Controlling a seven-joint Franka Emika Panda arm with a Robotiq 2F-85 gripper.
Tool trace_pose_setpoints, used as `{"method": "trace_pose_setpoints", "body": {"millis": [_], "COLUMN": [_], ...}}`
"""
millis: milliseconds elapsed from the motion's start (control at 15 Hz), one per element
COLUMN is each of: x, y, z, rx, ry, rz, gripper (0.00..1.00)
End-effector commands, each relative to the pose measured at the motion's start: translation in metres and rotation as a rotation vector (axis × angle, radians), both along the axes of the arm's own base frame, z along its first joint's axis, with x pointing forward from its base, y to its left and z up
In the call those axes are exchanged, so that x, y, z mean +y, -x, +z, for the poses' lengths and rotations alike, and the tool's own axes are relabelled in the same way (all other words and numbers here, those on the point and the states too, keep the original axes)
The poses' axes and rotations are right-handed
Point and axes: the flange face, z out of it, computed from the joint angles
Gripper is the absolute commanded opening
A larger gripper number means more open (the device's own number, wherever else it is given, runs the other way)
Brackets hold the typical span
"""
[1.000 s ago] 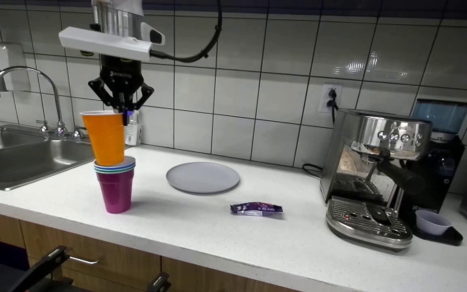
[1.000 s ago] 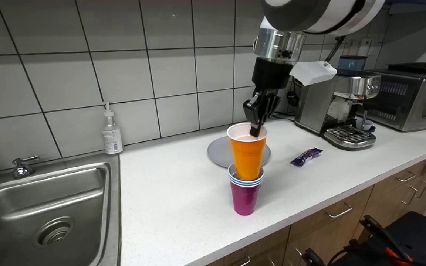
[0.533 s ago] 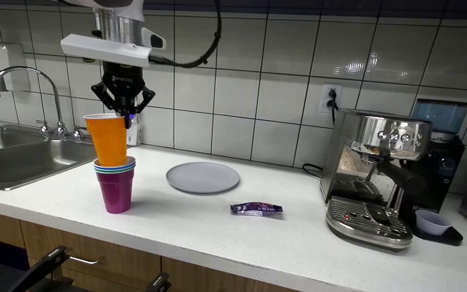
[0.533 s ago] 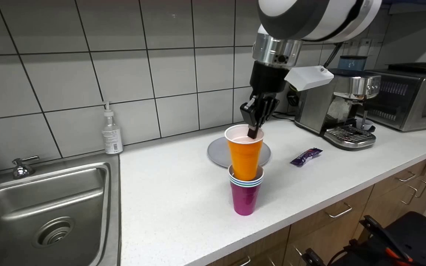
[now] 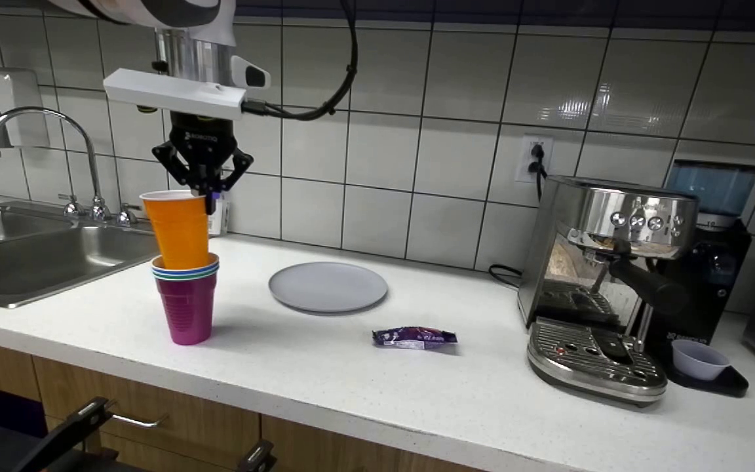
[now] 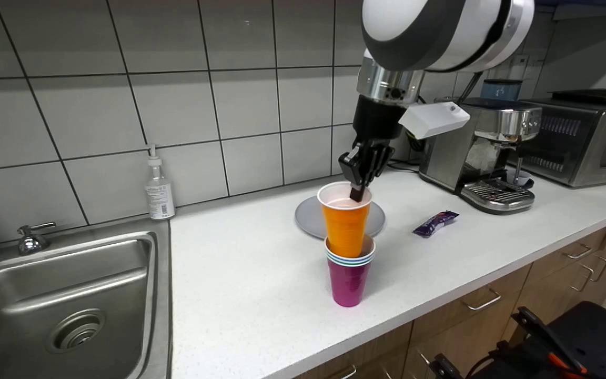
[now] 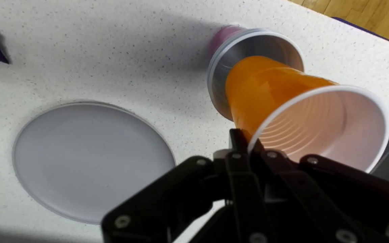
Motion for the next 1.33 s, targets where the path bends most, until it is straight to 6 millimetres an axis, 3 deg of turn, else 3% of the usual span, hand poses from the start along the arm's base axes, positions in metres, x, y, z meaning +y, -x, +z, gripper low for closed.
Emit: {"method": "trace_pose_setpoints", "body": {"millis": [0, 1067, 1133, 1200, 1267], "x": [0.002, 0.0, 0.0, 0.0, 0.0], "y": [-0.001, 0.006, 0.006, 0.006, 0.006], "z": [-0.004, -0.016, -0.016, -0.016, -0.016], "rx": [-0.02, -0.007, -0.007, -0.005, -0.005], "ry": [0.007, 0.017, 0.019, 0.021, 0.022], "rz": [-0.019, -0.014, -0.011, -0.01, -0.009], "gripper": [0.01, 0.01, 0.3, 0.31, 0.38]}}
